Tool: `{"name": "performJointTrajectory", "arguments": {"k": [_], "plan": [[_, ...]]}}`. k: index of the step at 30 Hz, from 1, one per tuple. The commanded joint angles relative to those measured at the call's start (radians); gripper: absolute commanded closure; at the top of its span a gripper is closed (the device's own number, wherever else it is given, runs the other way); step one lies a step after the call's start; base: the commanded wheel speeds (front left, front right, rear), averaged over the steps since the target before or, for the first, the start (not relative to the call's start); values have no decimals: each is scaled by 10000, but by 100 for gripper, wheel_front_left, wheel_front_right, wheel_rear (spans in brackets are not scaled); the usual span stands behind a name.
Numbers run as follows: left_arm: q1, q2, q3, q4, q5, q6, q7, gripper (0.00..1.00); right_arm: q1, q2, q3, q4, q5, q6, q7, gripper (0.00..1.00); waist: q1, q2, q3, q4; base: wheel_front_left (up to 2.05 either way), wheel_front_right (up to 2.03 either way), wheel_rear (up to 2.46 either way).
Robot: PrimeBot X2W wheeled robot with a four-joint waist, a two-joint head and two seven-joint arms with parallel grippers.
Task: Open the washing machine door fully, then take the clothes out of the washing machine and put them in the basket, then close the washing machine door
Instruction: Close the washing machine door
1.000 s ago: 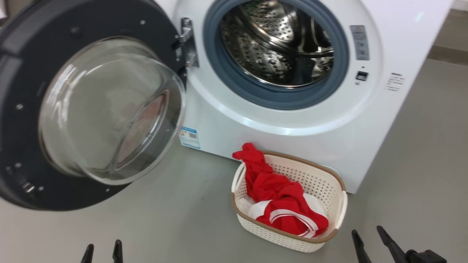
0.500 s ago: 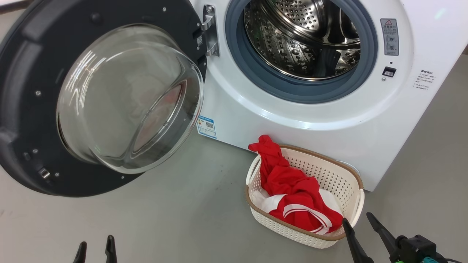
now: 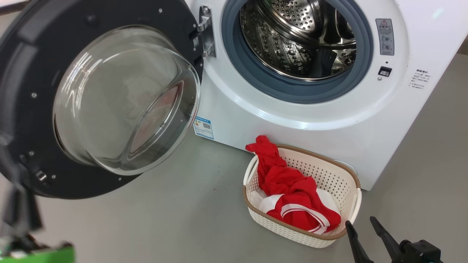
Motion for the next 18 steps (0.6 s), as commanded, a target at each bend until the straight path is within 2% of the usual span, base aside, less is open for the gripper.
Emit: {"name": "performJointTrajectory", "arguments": {"k": [1, 4, 7, 8, 11, 15, 18], "plan": [[-695, 326, 552, -477, 150, -75, -51, 100, -66, -106, 138, -262, -54, 48, -65, 0, 0, 0, 22, -8, 0, 0, 0], [-1790, 961, 1129, -778, 196, -127, -51, 100, -33, -45, 38, -285, -75, 48, -65, 0, 0, 0, 59, -27, 0, 0, 0], [-2996, 1827, 1398, -441, -328, -138, -51, 100, -13, 5, -26, -322, -108, 48, -65, 0, 0, 0, 93, -53, 0, 0, 0], [-3826, 2353, 1569, 105, -1081, -140, -51, 100, 6, 40, -82, -358, -126, 48, -65, 0, 0, 0, 112, -71, 0, 0, 0], [-4896, 3312, 1814, 1163, -2094, -141, -51, 100, -15, 91, -117, -415, -173, 48, -65, 0, 0, 0, 241, -218, 0, 0, 0], [-6096, 4259, 2092, 2992, -3470, -142, -51, 100, -105, 112, -115, -464, -230, 48, -65, 0, 0, 0, 477, -431, 0, 0, 0], [-6861, 4965, 1892, 4816, -4706, -142, 78, 100, -206, 92, -146, -473, -269, 48, -65, 0, 0, 0, 661, -558, 0, 0, 0]]}}
